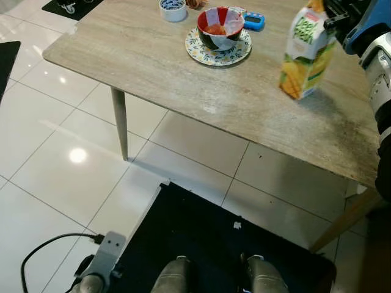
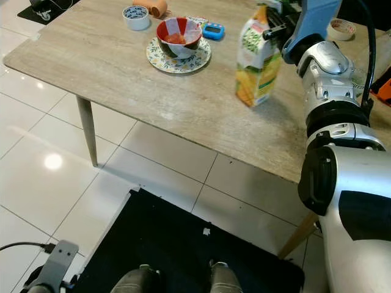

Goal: Restocking fridge

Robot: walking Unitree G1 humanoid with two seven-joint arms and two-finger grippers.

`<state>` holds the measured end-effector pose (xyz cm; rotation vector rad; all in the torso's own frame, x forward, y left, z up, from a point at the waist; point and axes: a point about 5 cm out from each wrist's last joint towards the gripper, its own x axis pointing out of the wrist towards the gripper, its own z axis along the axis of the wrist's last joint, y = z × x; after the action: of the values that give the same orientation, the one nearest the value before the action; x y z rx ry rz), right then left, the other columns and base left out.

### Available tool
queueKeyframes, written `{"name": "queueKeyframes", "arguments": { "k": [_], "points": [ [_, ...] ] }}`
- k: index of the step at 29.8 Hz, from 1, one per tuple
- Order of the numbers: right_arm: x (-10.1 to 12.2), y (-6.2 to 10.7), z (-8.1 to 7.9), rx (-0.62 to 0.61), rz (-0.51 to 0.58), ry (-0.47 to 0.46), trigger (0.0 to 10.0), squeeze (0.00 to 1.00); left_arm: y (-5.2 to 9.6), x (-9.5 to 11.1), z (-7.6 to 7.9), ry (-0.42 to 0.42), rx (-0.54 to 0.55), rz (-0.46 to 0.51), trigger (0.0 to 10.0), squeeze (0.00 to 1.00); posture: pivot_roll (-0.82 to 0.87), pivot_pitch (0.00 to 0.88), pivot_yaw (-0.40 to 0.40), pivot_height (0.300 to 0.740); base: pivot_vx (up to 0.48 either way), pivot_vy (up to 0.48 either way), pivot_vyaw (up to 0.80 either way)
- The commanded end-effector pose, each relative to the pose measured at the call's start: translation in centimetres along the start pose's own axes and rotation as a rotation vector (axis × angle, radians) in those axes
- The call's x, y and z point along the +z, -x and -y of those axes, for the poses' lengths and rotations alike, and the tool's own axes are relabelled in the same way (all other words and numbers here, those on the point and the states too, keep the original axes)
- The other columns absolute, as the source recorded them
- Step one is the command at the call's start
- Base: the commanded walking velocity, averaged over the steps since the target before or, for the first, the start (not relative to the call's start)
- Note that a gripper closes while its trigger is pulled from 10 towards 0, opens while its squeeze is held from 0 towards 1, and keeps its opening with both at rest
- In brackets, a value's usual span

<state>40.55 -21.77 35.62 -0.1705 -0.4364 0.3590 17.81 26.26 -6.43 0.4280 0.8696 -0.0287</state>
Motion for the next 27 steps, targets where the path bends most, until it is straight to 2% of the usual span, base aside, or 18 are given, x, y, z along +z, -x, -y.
{"name": "queueKeyframes", "arguments": {
  "k": [1, 2, 3, 5, 7, 11, 12, 16, 19, 22, 27],
  "points": [
    [1.2, -0.2, 0.1, 0.021, 0.071, -0.001, 0.0, 0.0, 0.4, -1.7, 0.7, 0.015, -0.011, -0.063, 10.0, 0.0, 0.08, 0.192, 0.0, 0.74, 0.0, 0.0, 0.0],
    [1.5, -0.2, -0.9, 0.152, 0.128, -0.05, 0.0, 0.0, 0.1, -0.7, 0.8, 0.056, -0.004, -0.04, 10.0, 0.0, 0.06, 0.172, -0.002, 0.74, 0.0, 0.0, 0.0],
    [1.6, -0.2, -1.4, 0.218, 0.156, -0.063, 0.0, 0.0, -0.1, -0.2, 0.8, 0.073, -0.001, -0.026, 10.0, 0.0, 0.06, 0.161, -0.003, 0.74, 0.0, 0.0, 0.0],
    [1.6, -0.1, -1.7, 0.258, 0.172, -0.07, 0.0, 0.0, -0.2, 0.2, 0.8, 0.082, 0.0, -0.018, 10.0, 0.0, 0.05, 0.159, -0.003, 0.74, 0.0, 0.0, 0.0],
    [0.9, -0.1, -2.8, 0.31, 0.187, -0.069, 0.0, 0.0, -0.5, 0.9, 1.0, 0.087, -0.002, -0.007, 10.0, 0.0, 0.04, 0.139, -0.004, 0.74, 0.0, 0.0, 0.0],
    [-0.2, -0.1, -3.6, 0.296, 0.181, -0.087, 0.0, 0.0, -0.6, 1.2, 1.5, 0.088, -0.01, -0.007, 10.0, 0.0, 0.04, 0.129, -0.005, 0.74, 0.0, 0.0, 0.0],
    [-0.9, 0.1, -4.1, 0.287, 0.177, -0.092, 0.0, 0.0, -0.5, 0.9, 1.8, 0.087, -0.019, -0.017, 10.0, 0.0, 0.04, 0.125, -0.005, 0.74, 0.0, 0.0, 0.0],
    [-1.7, 0.3, -4.7, 0.282, 0.18, -0.103, 0.0, 0.0, -0.4, 0.4, 2.2, 0.083, -0.03, -0.033, 10.0, 0.0, 0.04, 0.126, -0.004, 0.74, 0.0, 0.0, 0.0],
    [-2.9, 0.8, -5.5, 0.286, 0.178, -0.116, 0.0, 0.0, -0.1, -0.5, 2.7, 0.073, -0.045, -0.061, 10.0, 0.0, 0.04, 0.122, -0.001, 0.74, 0.0, 0.0, 0.0],
    [-4.3, 1.7, -6.1, 0.263, 0.165, -0.136, 0.0, 0.0, 0.4, -2.3, 3.3, 0.059, -0.066, -0.122, 10.0, 0.0, 0.04, 0.116, 0.001, 0.74, 0.0, 0.0, 0.0],
    [-4.5, 1.8, -6.3, 0.26, 0.16, -0.136, 0.0, 0.0, 0.8, -3.3, 3.5, 0.051, -0.075, -0.158, 10.0, 0.0, 0.04, 0.105, -0.001, 0.74, 0.0, 0.0, 0.0]
  ]
}}
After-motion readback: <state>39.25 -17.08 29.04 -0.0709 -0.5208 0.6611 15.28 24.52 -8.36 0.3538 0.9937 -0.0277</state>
